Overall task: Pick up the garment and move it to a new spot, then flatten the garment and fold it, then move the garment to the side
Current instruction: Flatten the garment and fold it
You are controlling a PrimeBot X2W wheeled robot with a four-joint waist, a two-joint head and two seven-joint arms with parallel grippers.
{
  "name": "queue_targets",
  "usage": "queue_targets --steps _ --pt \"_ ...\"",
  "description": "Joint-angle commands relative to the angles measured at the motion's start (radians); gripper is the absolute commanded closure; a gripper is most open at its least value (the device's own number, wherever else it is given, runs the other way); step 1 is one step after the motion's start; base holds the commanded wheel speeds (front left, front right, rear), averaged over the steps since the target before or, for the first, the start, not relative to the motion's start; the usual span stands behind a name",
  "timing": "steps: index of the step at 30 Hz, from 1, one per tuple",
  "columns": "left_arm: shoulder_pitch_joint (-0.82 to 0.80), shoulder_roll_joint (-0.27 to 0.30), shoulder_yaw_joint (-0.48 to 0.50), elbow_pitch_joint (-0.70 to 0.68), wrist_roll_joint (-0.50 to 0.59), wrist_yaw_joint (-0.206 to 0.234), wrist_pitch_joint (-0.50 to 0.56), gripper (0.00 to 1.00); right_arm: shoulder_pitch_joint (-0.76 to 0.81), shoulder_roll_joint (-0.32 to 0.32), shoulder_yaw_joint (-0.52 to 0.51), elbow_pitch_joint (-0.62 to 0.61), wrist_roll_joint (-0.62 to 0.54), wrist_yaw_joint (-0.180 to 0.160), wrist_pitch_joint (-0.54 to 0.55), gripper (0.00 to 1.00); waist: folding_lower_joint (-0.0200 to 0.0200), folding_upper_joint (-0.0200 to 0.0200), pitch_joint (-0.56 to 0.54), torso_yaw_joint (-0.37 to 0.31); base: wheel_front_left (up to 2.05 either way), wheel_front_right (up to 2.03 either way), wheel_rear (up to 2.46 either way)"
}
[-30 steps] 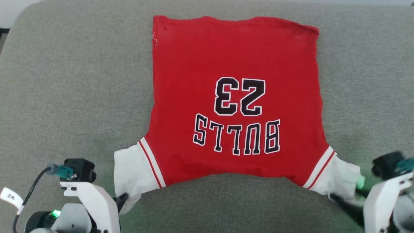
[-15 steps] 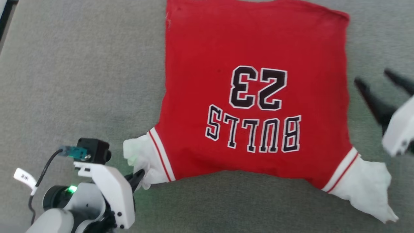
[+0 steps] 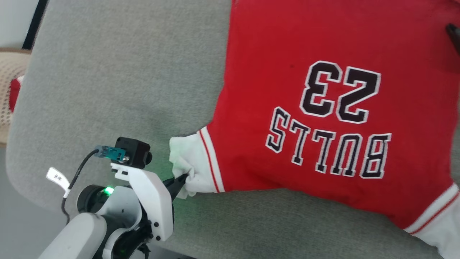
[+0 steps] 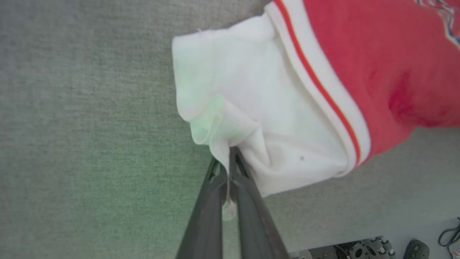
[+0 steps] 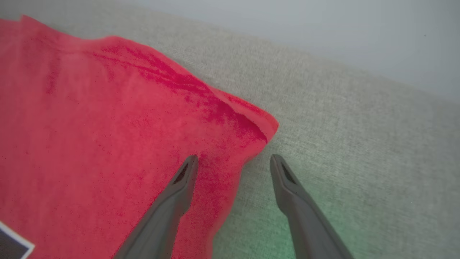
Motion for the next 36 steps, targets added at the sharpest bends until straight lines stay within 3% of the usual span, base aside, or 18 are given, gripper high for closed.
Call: queue_targets --steps 1,9,10,11,12,13,22,29,36 --pt "-0.017 -0.008 -0.003 0.01 0.005 -0.006 -0.007 1.0 -0.03 0.001 0.009 0.043 -0.009 0.0 0.018 0.0 0.0 0.0 0.023 0.027 0.0 0.0 0.0" --pt "-0.046 -0.033 -0.015 0.057 -0.007 -0.032 -0.015 1.0 -0.142 0.04 0.028 0.355 -0.042 0.0 0.209 0.0 0.0 0.0 0.042 0.06 0.0 0.0 0.0" --pt "-0.049 -0.034 -0.015 0.062 -0.009 -0.034 -0.016 1.0 -0.143 0.047 0.04 0.389 -0.044 0.0 0.254 0.25 0.0 0.0 0.041 0.06 0.0 0.0 0.0" --pt "-0.049 -0.034 -0.015 0.062 -0.009 -0.034 -0.016 1.0 -0.143 0.047 0.04 0.389 -0.044 0.0 0.254 0.25 0.0 0.0 0.041 0.06 0.0 0.0 0.0" --pt "-0.052 -0.035 -0.015 0.066 -0.01 -0.035 -0.016 1.0 -0.147 0.047 0.049 0.412 -0.045 0.0 0.285 0.7 0.0 0.0 0.041 0.06 0.0 0.0 0.0" --pt "-0.052 -0.038 -0.016 0.068 -0.013 -0.038 -0.018 1.0 -0.156 0.043 0.061 0.424 -0.053 0.0 0.302 1.0 0.0 0.0 0.04 0.06 0.0 0.0 0.0" --pt "-0.037 -0.006 0.023 0.088 -0.024 -0.029 -0.033 1.0 -0.157 0.0 0.156 0.29 0.016 0.0 0.287 1.0 0.0 0.0 -0.014 -0.032 0.0 0.0 0.0" --pt "-0.028 0.046 0.068 0.072 -0.028 -0.002 -0.029 1.0 -0.031 -0.04 0.195 0.039 0.145 0.0 0.281 1.0 0.0 0.0 -0.053 -0.137 0.0 0.0 0.0" --pt "-0.012 0.093 0.103 0.051 -0.034 0.019 -0.013 1.0 0.2 -0.043 0.131 -0.251 0.238 0.0 0.345 1.0 0.0 0.0 -0.082 -0.223 0.0 0.0 0.0"
